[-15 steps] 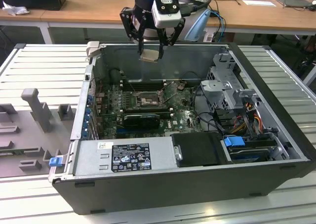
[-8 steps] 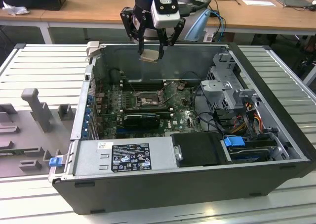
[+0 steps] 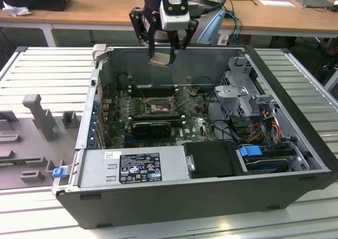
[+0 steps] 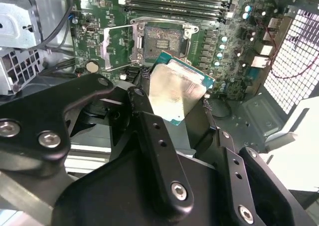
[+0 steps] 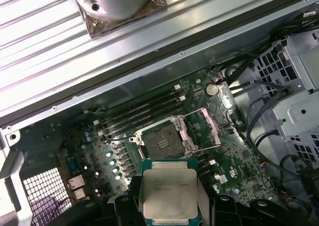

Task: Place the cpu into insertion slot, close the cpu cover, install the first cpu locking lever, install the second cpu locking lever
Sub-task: 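Place the cpu into insertion slot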

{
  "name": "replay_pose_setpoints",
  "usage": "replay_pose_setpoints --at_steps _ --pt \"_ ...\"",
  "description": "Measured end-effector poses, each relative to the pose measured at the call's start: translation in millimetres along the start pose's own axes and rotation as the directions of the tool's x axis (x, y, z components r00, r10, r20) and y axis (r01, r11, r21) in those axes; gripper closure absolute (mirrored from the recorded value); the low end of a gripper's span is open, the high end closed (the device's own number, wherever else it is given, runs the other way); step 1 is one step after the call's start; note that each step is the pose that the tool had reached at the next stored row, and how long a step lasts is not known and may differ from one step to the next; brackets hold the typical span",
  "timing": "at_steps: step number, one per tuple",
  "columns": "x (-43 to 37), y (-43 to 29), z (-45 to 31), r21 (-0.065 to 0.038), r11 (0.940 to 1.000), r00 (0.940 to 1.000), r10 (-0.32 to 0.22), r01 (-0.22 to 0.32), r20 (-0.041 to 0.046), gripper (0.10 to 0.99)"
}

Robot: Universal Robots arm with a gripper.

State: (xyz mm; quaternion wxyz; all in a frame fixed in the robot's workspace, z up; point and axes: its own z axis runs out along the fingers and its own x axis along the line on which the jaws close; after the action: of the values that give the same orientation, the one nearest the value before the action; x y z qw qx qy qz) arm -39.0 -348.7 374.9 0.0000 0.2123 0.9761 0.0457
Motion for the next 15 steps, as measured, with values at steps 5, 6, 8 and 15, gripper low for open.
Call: replay_pose_setpoints --at_steps 5,6,8,15 --pt "0.0 -0.1 0.8 -0.002 0.9975 0.9975 0.071 -0.071 0.0063 0.561" --pt "0.0 -0.1 0.9 -0.002 0.9964 0.9963 0.085 -0.085 0.0076 0.561" --pt "0.3 -0.3 1.4 -0.003 0.9939 0.9939 0.110 -0.110 0.0097 0.561" --pt "0.5 -0.6 3.8 -0.007 0.9735 0.9733 0.229 -0.228 0.0200 0.561"
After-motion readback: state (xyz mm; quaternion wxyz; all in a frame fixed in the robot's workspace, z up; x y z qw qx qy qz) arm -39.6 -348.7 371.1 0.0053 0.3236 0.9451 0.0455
